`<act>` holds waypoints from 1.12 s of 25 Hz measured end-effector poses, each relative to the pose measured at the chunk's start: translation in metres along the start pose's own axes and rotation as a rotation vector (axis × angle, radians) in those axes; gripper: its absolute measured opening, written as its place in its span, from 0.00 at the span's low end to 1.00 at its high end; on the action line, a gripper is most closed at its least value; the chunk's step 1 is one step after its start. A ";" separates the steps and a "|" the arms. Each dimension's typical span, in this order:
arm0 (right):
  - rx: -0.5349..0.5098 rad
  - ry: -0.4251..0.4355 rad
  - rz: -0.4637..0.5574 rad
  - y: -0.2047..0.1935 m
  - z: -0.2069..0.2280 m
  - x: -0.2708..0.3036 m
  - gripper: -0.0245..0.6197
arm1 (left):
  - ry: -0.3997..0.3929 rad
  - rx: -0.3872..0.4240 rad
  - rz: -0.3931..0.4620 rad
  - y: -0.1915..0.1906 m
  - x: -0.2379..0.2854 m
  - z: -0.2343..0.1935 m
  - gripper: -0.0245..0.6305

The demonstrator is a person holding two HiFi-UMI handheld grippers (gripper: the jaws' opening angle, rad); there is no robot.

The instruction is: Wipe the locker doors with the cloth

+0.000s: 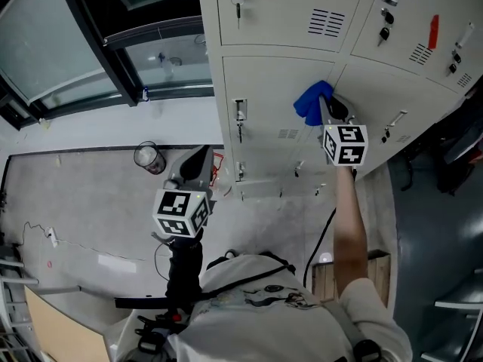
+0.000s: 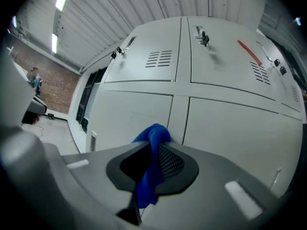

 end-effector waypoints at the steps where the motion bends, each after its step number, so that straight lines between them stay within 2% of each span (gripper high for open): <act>1: 0.003 0.022 0.019 0.005 -0.005 -0.003 0.10 | -0.001 0.000 0.002 0.001 0.001 0.000 0.04; 4: -0.007 0.102 0.059 0.015 -0.037 -0.010 0.10 | -0.002 0.001 0.000 0.001 0.002 0.002 0.04; 8: -0.017 0.253 0.084 0.021 -0.103 -0.004 0.10 | -0.002 -0.004 -0.001 -0.001 0.001 0.003 0.04; 11: -0.066 0.355 0.082 0.019 -0.158 0.011 0.10 | 0.017 -0.015 0.002 -0.003 -0.004 -0.002 0.04; 14: -0.107 0.418 0.061 0.009 -0.198 0.036 0.10 | 0.044 -0.019 0.002 -0.004 -0.011 -0.010 0.04; 17: -0.099 0.414 0.002 -0.008 -0.212 0.068 0.10 | 0.078 -0.022 0.006 -0.004 -0.020 -0.021 0.04; 20: -0.067 0.384 -0.030 -0.016 -0.209 0.081 0.10 | 0.119 -0.029 0.008 -0.005 -0.031 -0.033 0.04; 23: -0.061 0.330 -0.040 -0.019 -0.194 0.080 0.10 | 0.143 -0.032 0.009 -0.005 -0.037 -0.042 0.04; 28: -0.078 0.244 -0.074 -0.032 -0.157 0.069 0.10 | 0.136 -0.034 0.008 -0.006 -0.033 -0.041 0.04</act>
Point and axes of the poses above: the fingertips, and each gripper's own axes: x forward along the fingers, z to its right, y out of its top, the point moved 3 cm from there along -x, backward along the fingers, and after that the axes turned 5 degrees about -z, right-handed, at the moved point
